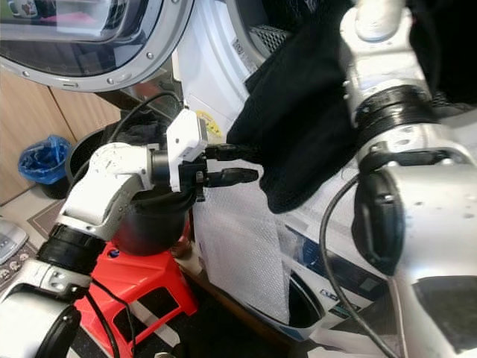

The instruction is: Clothes washing

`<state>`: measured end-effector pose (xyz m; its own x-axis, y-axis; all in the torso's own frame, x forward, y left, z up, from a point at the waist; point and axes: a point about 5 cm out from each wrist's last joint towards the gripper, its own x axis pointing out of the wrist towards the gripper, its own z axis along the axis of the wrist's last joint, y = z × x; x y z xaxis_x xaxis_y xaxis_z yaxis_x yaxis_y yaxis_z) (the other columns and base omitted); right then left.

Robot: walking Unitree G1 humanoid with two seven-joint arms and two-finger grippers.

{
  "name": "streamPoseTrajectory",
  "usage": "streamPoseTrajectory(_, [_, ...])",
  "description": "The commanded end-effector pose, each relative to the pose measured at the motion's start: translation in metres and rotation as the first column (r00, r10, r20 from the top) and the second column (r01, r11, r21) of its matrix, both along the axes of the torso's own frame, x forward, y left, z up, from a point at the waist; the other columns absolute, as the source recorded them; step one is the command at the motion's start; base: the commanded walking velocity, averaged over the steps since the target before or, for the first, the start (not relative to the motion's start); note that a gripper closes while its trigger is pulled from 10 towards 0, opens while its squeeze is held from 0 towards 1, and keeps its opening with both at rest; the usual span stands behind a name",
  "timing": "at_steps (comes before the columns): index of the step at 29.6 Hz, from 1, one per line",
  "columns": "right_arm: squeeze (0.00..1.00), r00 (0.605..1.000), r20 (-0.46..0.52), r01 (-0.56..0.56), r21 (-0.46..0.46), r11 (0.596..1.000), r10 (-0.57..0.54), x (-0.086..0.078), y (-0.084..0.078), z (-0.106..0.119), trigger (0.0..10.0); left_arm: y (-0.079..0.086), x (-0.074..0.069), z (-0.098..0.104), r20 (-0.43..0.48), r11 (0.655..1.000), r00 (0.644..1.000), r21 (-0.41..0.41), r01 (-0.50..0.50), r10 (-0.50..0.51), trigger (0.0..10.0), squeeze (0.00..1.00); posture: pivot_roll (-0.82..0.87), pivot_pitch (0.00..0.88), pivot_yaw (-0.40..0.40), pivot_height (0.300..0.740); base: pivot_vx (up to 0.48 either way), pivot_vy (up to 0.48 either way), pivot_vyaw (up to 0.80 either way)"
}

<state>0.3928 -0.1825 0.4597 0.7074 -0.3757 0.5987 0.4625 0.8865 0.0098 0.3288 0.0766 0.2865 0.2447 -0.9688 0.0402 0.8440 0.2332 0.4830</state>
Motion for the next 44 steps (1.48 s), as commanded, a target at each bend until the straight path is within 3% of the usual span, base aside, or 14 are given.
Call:
streamPoseTrajectory(1, [0.00, 0.992, -0.082, -0.100, -0.075, 0.992, 0.094, 0.005, 0.018, 0.000, 10.0, -0.005, -0.009, -0.001, -0.013, 1.000, 1.000, -0.003, 0.019, -0.019, 10.0, 0.00, 0.19, 0.218, -0.101, 0.740, 0.000, 0.000, 0.00])
streamPoseTrajectory(3, [0.00, 0.946, -0.235, -0.268, -0.179, 0.947, 0.223, 0.017, 0.050, -0.026, 10.0, -0.005, -0.015, -0.004, -0.029, 1.000, 1.000, -0.003, 0.010, -0.010, 10.0, 0.00, 0.19, 0.223, -0.104, 0.740, 0.000, 0.000, 0.00])
streamPoseTrajectory(6, [0.00, 0.902, -0.313, -0.364, -0.181, 0.914, 0.297, 0.022, 0.064, -0.041, 10.0, -0.005, -0.017, -0.005, -0.039, 1.000, 0.999, -0.004, 0.000, -0.001, 10.0, 0.00, 0.19, 0.223, -0.104, 0.740, 0.000, 0.000, 0.00])
streamPoseTrajectory(7, [0.00, 0.871, -0.347, -0.417, -0.153, 0.896, 0.347, 0.024, 0.071, -0.050, 10.0, -0.005, -0.018, -0.005, -0.042, 1.000, 0.999, -0.006, -0.005, 0.005, 10.0, 0.00, 0.19, 0.225, -0.106, 0.740, 0.000, 0.000, 0.00])
streamPoseTrajectory(8, [0.00, 0.791, -0.410, -0.527, -0.082, 0.846, 0.453, 0.028, 0.083, -0.066, 10.0, -0.005, -0.020, -0.005, -0.051, 1.000, 0.999, -0.012, -0.011, 0.010, 10.0, 0.00, 0.19, 0.225, -0.106, 0.740, 0.000, 0.000, 0.00])
streamPoseTrajectory(11, [0.00, 0.667, -0.461, -0.633, 0.062, 0.772, 0.585, 0.031, 0.093, -0.090, 10.0, -0.004, -0.024, -0.009, -0.069, 1.000, 0.997, -0.013, -0.020, 0.019, 10.0, 0.00, 0.18, 0.229, -0.107, 0.740, 0.000, 0.000, 0.00])
streamPoseTrajectory(14, [0.00, 0.644, -0.492, -0.656, 0.039, 0.754, 0.585, 0.031, 0.095, -0.096, 10.0, -0.003, -0.025, -0.010, -0.075, 1.000, 0.997, -0.011, -0.027, 0.026, 10.0, 0.00, 0.18, 0.229, -0.107, 0.740, 0.000, 0.000, 0.00])
streamPoseTrajectory(16, [0.00, 0.659, -0.528, -0.659, -0.062, 0.750, 0.535, 0.031, 0.091, -0.097, 10.0, -0.002, -0.027, -0.010, -0.084, 0.999, 0.996, -0.013, -0.037, 0.035, 10.0, 0.00, 0.18, 0.228, -0.111, 0.740, 0.000, 0.000, 0.00])
streamPoseTrajectory(19, [0.00, 0.675, -0.517, -0.664, -0.115, 0.739, 0.526, 0.030, 0.081, -0.088, 10.0, -0.003, -0.029, -0.010, -0.088, 0.999, 0.995, -0.016, -0.041, 0.039, 10.0, 0.00, 0.18, 0.227, -0.117, 0.740, 0.000, 0.000, 0.00])
streamPoseTrajectory(24, [0.00, 0.691, -0.453, -0.674, -0.122, 0.728, 0.563, 0.027, 0.064, -0.079, 10.0, -0.002, -0.026, -0.009, -0.078, 0.996, 0.994, -0.036, -0.081, 0.078, 10.0, 0.00, 0.18, 0.221, -0.123, 0.740, 0.000, 0.000, 0.00])
streamPoseTrajectory(31, [0.00, 0.736, -0.052, -0.676, -0.006, 0.737, 0.675, 0.012, 0.037, -0.066, 10.0, -0.001, -0.022, 0.003, 0.057, 0.982, 0.983, -0.083, -0.171, 0.176, 10.0, 0.00, 0.18, 0.203, -0.114, 0.740, 0.000, 0.000, 0.00])
streamPoseTrajectory(35, [0.00, 0.731, 0.031, -0.681, -0.024, 0.732, 0.682, 0.000, 0.038, -0.077, 10.0, 0.002, -0.026, 0.018, 0.126, 0.975, 0.973, -0.131, -0.179, 0.195, 10.0, 0.00, 0.18, 0.199, -0.110, 0.740, 0.000, 0.000, 0.00])
streamPoseTrajectory(38, [0.00, 0.727, 0.084, -0.679, -0.059, 0.732, 0.681, -0.015, 0.044, -0.092, 10.0, 0.013, -0.025, 0.038, 0.175, 0.946, 0.941, -0.200, -0.254, 0.289, 10.0, 0.00, 0.18, 0.194, -0.104, 0.740, 0.000, 0.000, 0.00])
streamPoseTrajectory(44, [0.00, 0.733, 0.122, -0.670, -0.044, 0.741, 0.669, -0.025, 0.049, -0.099, 10.0, 0.023, -0.021, 0.045, 0.210, 0.913, 0.900, -0.232, -0.335, 0.383, 10.0, 0.00, 0.19, 0.193, -0.104, 0.740, 0.000, 0.000, 0.00])
